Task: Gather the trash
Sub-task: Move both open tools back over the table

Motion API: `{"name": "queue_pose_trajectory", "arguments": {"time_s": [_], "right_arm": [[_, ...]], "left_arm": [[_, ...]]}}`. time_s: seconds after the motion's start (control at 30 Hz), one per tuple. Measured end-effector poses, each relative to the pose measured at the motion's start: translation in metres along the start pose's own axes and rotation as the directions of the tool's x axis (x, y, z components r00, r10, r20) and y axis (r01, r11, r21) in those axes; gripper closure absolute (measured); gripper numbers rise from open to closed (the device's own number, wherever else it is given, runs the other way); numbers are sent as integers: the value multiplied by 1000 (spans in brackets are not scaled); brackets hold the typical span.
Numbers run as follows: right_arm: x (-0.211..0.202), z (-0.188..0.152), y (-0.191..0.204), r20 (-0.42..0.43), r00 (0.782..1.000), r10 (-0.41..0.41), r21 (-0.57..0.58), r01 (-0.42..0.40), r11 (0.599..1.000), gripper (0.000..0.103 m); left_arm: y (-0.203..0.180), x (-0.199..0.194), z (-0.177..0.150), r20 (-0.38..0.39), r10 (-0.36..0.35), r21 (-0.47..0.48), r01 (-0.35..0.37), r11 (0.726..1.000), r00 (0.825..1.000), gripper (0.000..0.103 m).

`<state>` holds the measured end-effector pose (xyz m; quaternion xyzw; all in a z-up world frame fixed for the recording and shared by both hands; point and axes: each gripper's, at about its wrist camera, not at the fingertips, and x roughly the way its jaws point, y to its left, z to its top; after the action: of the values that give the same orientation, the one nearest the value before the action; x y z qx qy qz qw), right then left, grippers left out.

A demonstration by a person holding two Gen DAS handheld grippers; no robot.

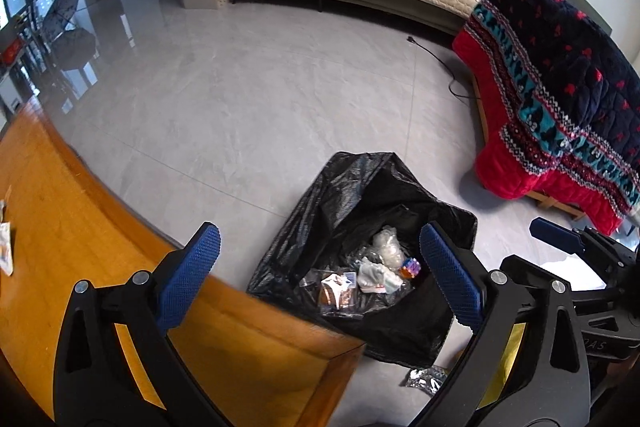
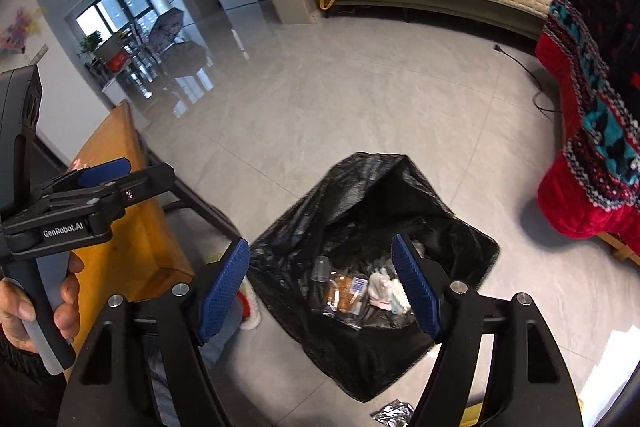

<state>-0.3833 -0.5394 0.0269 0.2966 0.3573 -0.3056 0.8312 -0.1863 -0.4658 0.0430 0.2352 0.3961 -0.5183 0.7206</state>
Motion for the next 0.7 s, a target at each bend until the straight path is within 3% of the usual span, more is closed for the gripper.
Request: {"name": "queue_pose_trajectory", "arguments": {"time_s": [0.2, 0.37, 0.57, 0.7], "right_arm": [[11, 10, 70, -18, 994, 110, -142, -111, 984, 29], [31, 13, 140, -72, 977, 199, -255, -211, 944, 29], [54, 14, 213, -145, 951, 274, -353, -308, 884, 29], [60, 13, 240, -169, 940, 296, -394, -340, 854, 29]], "left_arm": [[63, -32, -26, 27, 64, -142, -59, 988, 998, 6], [126, -56, -56, 18, 147, -274, -137, 952, 989, 6], [216, -89, -86, 8, 270, -457, -237, 857, 963, 6], [279, -95, -89, -34, 371, -513, -335, 790, 928, 6]]}}
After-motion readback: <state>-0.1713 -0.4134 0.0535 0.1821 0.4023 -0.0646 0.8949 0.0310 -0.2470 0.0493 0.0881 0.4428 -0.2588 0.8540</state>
